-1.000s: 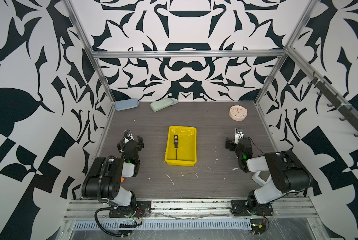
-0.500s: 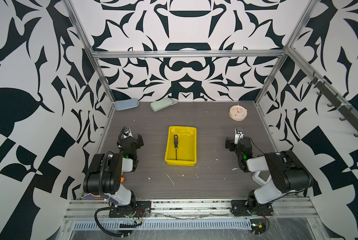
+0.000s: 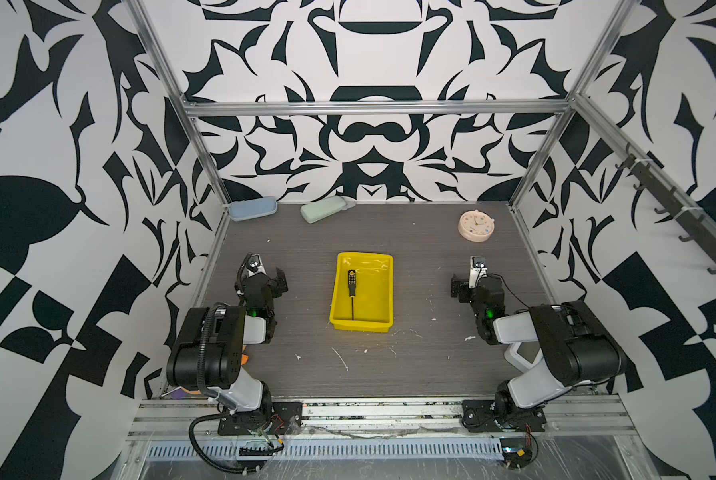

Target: Put the screwdriver in the bin

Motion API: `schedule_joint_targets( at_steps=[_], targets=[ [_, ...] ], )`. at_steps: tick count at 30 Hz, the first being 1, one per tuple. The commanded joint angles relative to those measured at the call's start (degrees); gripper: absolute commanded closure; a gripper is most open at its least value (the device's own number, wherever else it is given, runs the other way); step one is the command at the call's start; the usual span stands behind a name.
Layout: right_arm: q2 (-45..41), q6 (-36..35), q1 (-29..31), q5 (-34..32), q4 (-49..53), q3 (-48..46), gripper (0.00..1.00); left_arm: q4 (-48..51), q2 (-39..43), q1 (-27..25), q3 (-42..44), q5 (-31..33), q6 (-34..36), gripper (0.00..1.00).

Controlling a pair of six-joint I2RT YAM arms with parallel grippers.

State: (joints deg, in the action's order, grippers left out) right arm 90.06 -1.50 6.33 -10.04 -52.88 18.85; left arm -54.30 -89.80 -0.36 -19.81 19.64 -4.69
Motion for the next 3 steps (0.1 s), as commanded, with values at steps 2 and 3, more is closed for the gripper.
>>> schedule_joint_targets(
  at_steps=[2,3],
  targets=[
    [-0.7,0.8,-1.0,2.7,0.0,1.4,0.00,-0.3,0.6,0.1,-0.6,-0.3,-0.7,0.01],
    [-0.9,0.6,-1.0,2.4,-0.4,1.0,0.00,-0.3,0.6,0.2,-0.6,-0.3,-0.6,0.01]
  ],
)
